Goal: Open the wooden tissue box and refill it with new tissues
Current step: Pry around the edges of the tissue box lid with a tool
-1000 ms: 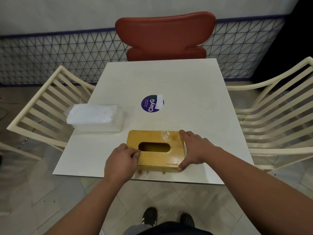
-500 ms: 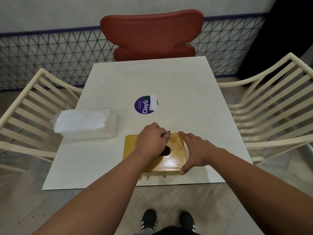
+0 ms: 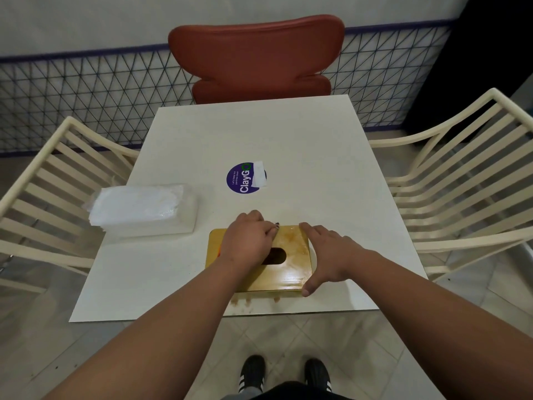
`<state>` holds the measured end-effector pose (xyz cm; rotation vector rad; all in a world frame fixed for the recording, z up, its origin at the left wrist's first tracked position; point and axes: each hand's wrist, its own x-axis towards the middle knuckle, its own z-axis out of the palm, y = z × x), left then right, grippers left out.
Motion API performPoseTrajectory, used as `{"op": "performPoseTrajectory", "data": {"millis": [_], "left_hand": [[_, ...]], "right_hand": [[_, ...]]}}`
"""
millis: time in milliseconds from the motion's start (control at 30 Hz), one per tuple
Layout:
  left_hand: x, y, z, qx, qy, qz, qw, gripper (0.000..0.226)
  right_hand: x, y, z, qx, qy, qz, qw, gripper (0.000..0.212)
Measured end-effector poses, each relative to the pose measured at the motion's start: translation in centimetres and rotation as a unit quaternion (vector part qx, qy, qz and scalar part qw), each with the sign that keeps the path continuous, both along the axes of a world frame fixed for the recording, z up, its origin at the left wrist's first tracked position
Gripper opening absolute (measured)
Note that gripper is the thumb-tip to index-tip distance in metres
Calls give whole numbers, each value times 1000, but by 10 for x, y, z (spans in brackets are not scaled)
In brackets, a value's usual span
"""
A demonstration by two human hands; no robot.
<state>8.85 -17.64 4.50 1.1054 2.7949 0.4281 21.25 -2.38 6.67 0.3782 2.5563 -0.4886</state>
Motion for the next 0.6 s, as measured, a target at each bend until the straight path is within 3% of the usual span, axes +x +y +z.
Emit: {"op": "performPoseTrajectory", "data": {"millis": [100,233,400,533,600], "left_hand": [[1,1,-1,10,1,47,999,33],[17,11,-1,7,-9,-31,999,33],[12,0,-1,8,5,43,999,33],[28,11,0,11,1,-25,1000,33],[20,7,2,3,2,-12,1000,33]], "right_hand": [[-1,0,0,2,-2,3,1000,142],[0,0,0,0,-1,3,1000,142],[1,0,0,2,-3,5,1000,142],[0,1,0,1,-3,6,1000,143],[1,1,-1,0,-2,5,1000,142]]}}
